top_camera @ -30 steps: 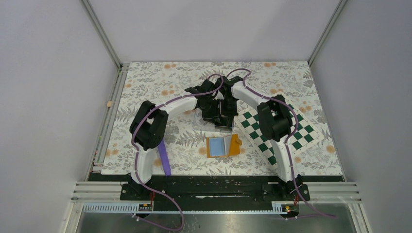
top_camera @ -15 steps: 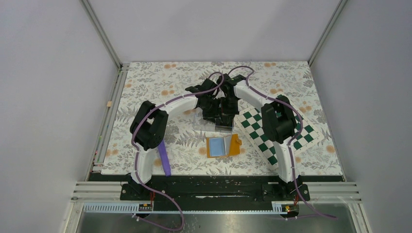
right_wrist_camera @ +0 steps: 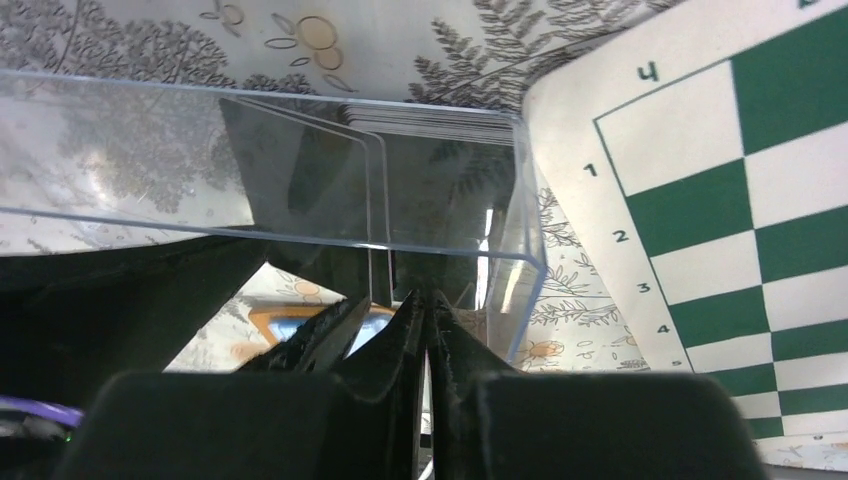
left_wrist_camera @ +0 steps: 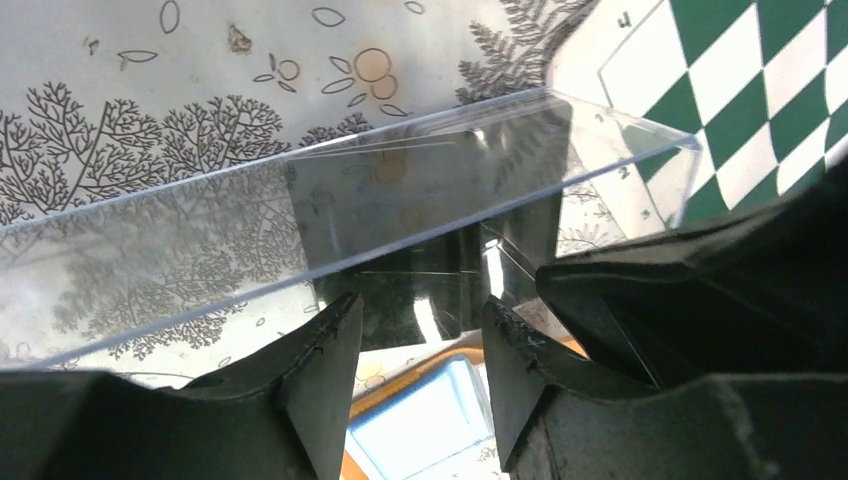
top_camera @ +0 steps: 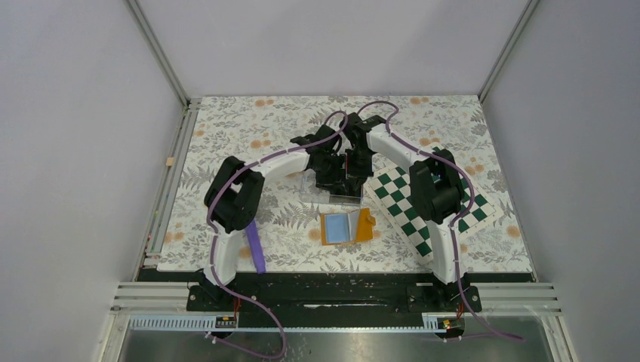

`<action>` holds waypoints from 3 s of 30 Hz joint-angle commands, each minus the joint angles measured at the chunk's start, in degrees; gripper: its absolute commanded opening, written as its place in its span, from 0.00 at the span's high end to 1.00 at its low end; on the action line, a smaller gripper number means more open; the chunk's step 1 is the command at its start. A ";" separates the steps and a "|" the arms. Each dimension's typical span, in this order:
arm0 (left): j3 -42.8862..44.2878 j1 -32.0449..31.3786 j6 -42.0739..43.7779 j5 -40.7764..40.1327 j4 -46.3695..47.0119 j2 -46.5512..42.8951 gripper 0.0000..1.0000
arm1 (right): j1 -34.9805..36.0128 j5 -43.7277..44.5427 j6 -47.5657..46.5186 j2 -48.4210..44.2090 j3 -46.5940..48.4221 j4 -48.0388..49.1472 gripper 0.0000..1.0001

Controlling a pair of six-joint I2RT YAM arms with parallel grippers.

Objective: Put the credit cards into the card holder
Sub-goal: Pick up the credit card from the storage box.

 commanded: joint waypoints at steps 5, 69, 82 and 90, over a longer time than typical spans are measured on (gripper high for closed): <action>-7.94 3.39 -3.18 2.63 5.42 -2.07 0.63 | -0.96 -4.97 1.72 -2.35 -1.46 3.78 0.68; -1.95 2.96 -1.73 -0.29 -1.61 3.92 0.88 | -2.12 -8.33 4.12 1.67 -3.30 5.79 0.91; -1.60 2.24 -1.37 0.49 -1.60 5.59 1.00 | -2.78 -16.73 5.76 -3.24 -9.64 13.85 0.86; -1.37 2.24 -0.73 1.60 -0.69 4.84 0.99 | -4.16 -20.63 8.06 -7.96 -14.68 19.26 0.85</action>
